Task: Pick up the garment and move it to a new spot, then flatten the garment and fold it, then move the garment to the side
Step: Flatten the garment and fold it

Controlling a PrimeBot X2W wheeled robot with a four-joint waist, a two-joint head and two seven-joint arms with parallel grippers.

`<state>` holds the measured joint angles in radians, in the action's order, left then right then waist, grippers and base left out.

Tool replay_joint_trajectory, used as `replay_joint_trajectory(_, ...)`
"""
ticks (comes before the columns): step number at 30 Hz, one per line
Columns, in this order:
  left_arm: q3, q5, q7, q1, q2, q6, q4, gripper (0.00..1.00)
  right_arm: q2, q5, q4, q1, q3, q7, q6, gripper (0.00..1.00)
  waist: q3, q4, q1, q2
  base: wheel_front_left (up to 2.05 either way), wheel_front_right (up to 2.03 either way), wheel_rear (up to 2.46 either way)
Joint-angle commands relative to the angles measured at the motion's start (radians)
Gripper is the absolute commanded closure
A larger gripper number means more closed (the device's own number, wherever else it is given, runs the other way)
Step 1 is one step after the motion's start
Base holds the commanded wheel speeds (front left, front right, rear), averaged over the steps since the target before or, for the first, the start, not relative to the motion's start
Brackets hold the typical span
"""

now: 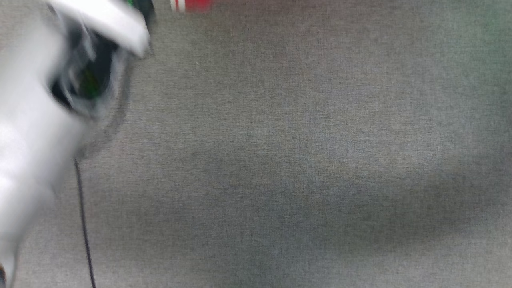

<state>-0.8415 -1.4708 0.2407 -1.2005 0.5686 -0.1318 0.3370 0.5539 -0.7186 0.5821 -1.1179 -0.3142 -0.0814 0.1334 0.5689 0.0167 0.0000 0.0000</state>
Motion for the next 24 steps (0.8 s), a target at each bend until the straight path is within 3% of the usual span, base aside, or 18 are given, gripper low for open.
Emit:
replay_joint_trajectory(1,-0.003,0.003,0.009,0.024,0.001,0.003,-0.025,1.00,0.012,-0.018,-0.019,0.035,0.001,-0.004,-0.005,1.00,-0.005,0.004,0.0000,0.0000,0.00,0.00,0.00)
replay_joint_trajectory(6,0.020,0.054,0.025,0.266,0.026,0.003,-0.161,1.00,0.092,-0.103,-0.209,0.325,0.008,-0.050,-0.005,1.00,-0.023,0.014,0.0000,0.0000,0.00,0.00,0.00)
replay_joint_trajectory(13,0.144,0.291,0.026,0.595,-0.007,0.003,-0.295,1.00,0.137,-0.149,-0.424,0.653,0.110,-0.125,-0.005,1.00,-0.070,0.014,0.0000,0.0000,0.00,0.00,0.00)
replay_joint_trajectory(19,0.175,0.389,0.026,0.795,-0.011,0.003,-0.396,1.00,0.115,-0.139,-0.594,0.902,0.248,-0.226,-0.003,1.00,-0.109,0.028,0.0000,0.0000,0.00,0.00,0.00)
replay_joint_trajectory(24,0.200,0.428,0.026,0.923,0.017,0.003,-0.458,1.00,0.048,-0.106,-0.725,1.088,0.377,-0.319,-0.003,1.00,-0.139,0.034,0.0000,0.0000,0.00,0.00,0.00)
